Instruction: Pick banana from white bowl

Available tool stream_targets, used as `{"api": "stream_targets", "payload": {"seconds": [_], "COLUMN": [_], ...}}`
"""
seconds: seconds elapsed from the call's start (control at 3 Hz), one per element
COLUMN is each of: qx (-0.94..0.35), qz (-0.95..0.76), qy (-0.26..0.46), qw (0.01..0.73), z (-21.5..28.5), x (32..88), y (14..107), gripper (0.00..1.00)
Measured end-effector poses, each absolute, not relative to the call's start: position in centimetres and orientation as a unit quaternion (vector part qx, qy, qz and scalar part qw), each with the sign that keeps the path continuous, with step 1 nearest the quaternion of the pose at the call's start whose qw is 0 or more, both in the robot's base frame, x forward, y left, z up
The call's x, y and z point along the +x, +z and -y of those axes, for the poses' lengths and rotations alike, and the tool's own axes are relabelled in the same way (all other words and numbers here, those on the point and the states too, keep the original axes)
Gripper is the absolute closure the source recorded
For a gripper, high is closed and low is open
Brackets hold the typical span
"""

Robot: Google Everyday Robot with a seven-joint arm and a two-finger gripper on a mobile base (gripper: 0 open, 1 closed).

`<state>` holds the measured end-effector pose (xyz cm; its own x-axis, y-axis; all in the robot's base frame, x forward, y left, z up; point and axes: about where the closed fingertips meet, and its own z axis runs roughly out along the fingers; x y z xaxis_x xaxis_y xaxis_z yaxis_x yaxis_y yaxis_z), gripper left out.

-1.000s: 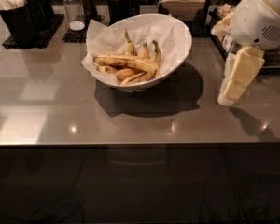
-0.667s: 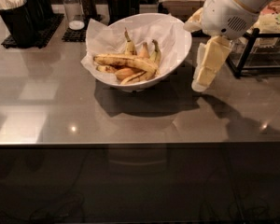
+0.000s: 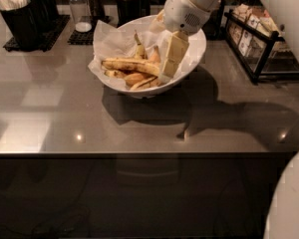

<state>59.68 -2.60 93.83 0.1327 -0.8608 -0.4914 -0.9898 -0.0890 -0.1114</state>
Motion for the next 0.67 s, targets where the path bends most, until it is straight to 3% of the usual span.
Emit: {"api": "stream_targets", "payload": {"seconds": [0.67], "qx": [-0.709], "qz": [-0.645], "qy": [0.161], "qw": [0.236], "z": [2.11], "x": [61.09], "y": [93.26], "gripper": [0.0]}}
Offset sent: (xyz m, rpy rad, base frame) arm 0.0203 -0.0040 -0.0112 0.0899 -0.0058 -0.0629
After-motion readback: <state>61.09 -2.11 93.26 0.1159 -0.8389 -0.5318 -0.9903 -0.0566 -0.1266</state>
